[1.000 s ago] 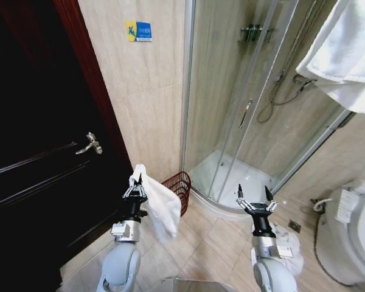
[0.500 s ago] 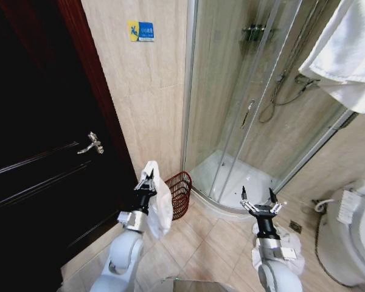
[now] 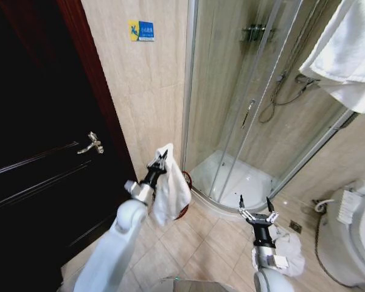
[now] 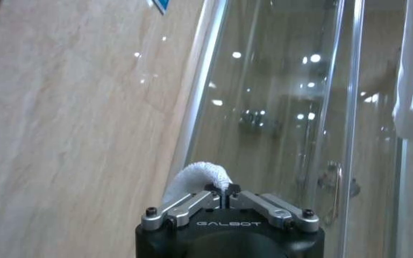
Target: Discard the used towel into the hamper.
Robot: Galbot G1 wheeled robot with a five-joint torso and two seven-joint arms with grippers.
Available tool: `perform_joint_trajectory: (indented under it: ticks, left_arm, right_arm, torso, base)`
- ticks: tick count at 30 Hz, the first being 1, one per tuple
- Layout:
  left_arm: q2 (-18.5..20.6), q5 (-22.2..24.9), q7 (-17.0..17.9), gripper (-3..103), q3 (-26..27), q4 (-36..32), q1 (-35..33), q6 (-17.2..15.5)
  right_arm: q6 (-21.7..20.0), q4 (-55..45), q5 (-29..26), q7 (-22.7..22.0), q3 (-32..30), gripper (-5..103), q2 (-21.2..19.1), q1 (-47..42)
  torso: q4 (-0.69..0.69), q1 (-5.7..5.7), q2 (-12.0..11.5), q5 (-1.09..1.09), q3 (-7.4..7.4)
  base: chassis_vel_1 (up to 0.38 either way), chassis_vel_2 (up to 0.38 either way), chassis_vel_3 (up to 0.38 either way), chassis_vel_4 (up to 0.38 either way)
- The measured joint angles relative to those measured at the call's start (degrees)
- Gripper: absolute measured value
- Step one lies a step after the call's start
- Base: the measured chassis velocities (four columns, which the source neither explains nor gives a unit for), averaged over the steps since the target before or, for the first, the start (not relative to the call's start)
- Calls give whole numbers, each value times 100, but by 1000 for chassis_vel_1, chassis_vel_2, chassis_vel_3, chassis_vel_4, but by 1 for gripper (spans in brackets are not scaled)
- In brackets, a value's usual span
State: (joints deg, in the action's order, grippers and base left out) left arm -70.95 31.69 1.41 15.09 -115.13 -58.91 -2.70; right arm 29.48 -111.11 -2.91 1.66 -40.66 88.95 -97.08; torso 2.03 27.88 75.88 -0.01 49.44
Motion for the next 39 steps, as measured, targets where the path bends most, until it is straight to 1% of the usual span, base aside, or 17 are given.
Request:
perform_joint_trajectory:
  ticks: [1,2,4,7,8,10,11,12,15,16,20,21,23,28,31,34,39]
  left_arm:
    - [26,102,35,2,-65,80,203,-17]
    - [37,186,80,2,-143,171,404,-37]
    - [37,228,112,2,-198,237,532,-46]
    - [-4,370,274,2,-490,586,1113,-38]
    - [-4,370,274,2,-490,586,1113,-38]
    - [-104,478,415,2,-702,852,1610,-2]
    - [-158,510,466,2,-780,967,1800,8]
    - [-158,510,466,2,-780,967,1800,8]
    - [-371,590,658,2,-1027,1393,2452,33]
    - [-371,590,658,2,-1027,1393,2452,33]
    - [-633,592,790,2,-1228,1963,3034,99]
    - [-633,592,790,2,-1228,1963,3034,99]
    - [-734,511,823,2,-1261,2228,3176,146]
    - [-783,398,824,2,-1266,2504,3166,236]
    - [-805,300,777,2,-1264,2713,3110,350]
    - [-833,159,698,2,-1256,3128,2990,572]
    - [-833,12,617,2,-1304,3485,2789,740]
  right_arm:
    - [17,29,0,-1,-16,100,5,0]
    - [33,55,0,-2,-32,100,12,-3]
    - [41,69,0,-3,-45,100,22,-5]
    - [70,127,2,-5,-68,100,53,-6]
    - [70,127,2,-5,-68,100,53,-6]
    - [85,158,5,-7,-76,100,76,-5]
    - [89,169,7,-8,-79,100,83,-4]
    - [89,169,7,-8,-79,100,83,-4]
    - [92,192,9,-20,-104,100,93,-7]
    - [92,192,9,-20,-104,100,93,-7]
    - [98,225,1,-58,-142,100,85,-7]
    - [98,225,1,-58,-142,100,85,-7]
    - [112,239,-15,-82,-162,100,78,-7]
    - [150,270,-42,-108,-188,100,76,-20]
    - [175,274,-51,-128,-194,100,67,-33]
    - [177,213,-92,-145,-194,100,36,-52]
    - [177,186,-114,-154,-195,100,3,-63]
  torso:
    - [-1,0,0,1,0]
    - [1,0,0,1,0]
    - [0,0,0,0,0]
    - [1,0,0,0,0]
    - [1,0,0,0,0]
    - [0,0,0,1,0]
    - [0,0,0,1,0]
    - [0,0,0,1,0]
    - [-1,0,0,2,0]
    - [-1,0,0,2,0]
    - [-1,0,0,2,0]
    - [-1,0,0,2,0]
    - [-1,0,0,2,0]
    - [1,0,0,1,0]
    - [1,-1,0,1,-1]
    - [-1,0,0,1,-1]
    - [1,0,0,0,-1]
  base:
    - [0,0,0,0]
    - [0,0,0,0]
    - [0,0,0,0]
    - [0,0,0,0]
    - [0,0,0,0]
    - [0,0,0,0]
    - [0,0,0,0]
    - [0,0,0,0]
    - [0,0,0,0]
    - [0,0,0,0]
    - [0,0,0,0]
    - [0,0,0,0]
    - [0,0,0,0]
    - [0,0,0,0]
    - [0,0,0,0]
    - [0,0,0,0]
    - [0,0,0,0]
